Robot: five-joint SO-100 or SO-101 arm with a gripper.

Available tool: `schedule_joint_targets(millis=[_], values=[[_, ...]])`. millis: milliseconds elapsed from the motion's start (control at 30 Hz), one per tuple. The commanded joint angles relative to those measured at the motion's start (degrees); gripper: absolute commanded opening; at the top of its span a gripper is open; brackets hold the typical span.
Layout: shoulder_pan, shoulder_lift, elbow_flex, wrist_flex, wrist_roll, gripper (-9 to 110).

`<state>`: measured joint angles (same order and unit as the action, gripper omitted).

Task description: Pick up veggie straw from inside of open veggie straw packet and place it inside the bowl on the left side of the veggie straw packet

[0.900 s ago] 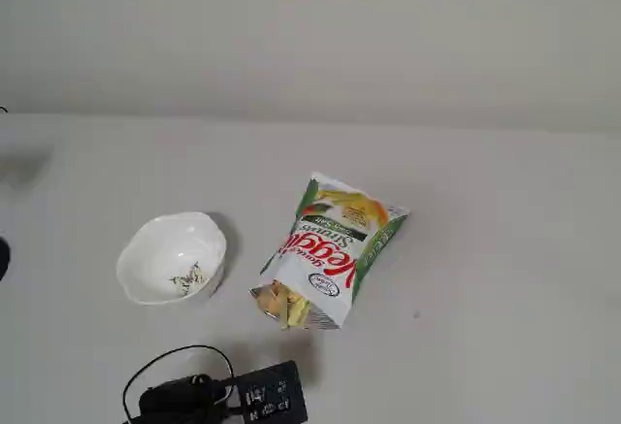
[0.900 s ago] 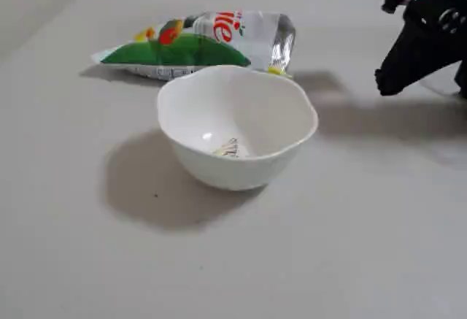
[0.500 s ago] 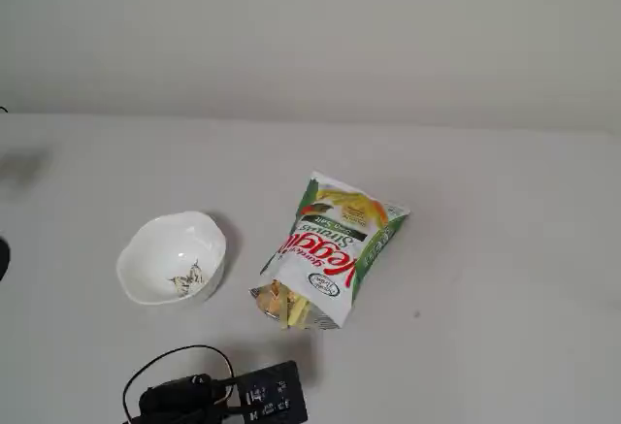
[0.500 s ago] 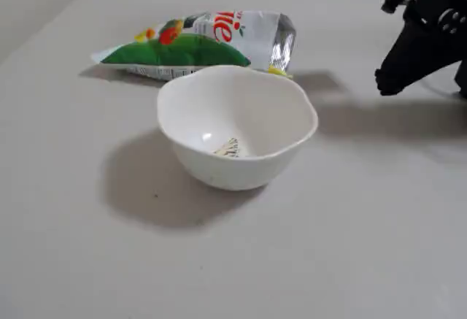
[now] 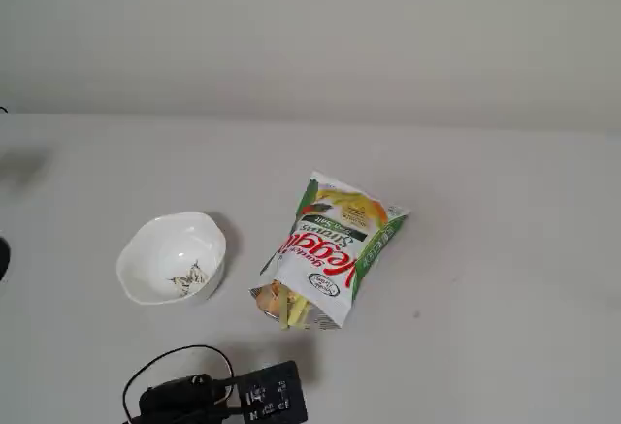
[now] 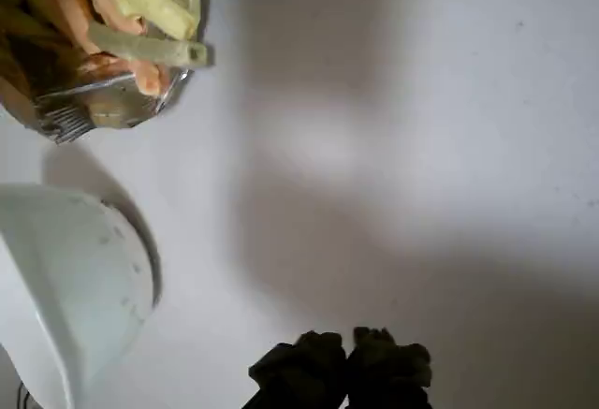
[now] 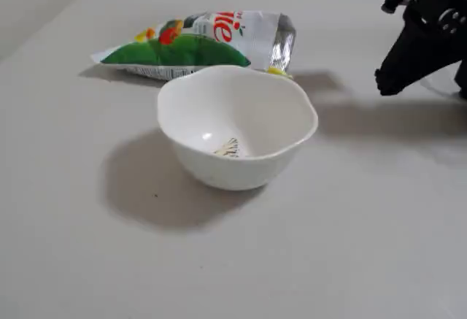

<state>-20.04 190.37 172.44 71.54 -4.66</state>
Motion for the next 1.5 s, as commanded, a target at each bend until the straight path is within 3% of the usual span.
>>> schedule_joint_targets(millis=[0,367,533,733,1033,1467], values=[[0.2,0.3,-0.2,-1.0,0.1,0],[2.9,0.3,0.4,-4.3,-0.3,0],[6.2,0.2,0.5,-6.4,-16.7,0],[7.3,-0.6,-3.1,-9.2,-25.2,8],[14.1,-28.1,-14.8,-25.0,-37.2,13],[15.7,-53.8,-24.5,-39.7,-39.6,13]])
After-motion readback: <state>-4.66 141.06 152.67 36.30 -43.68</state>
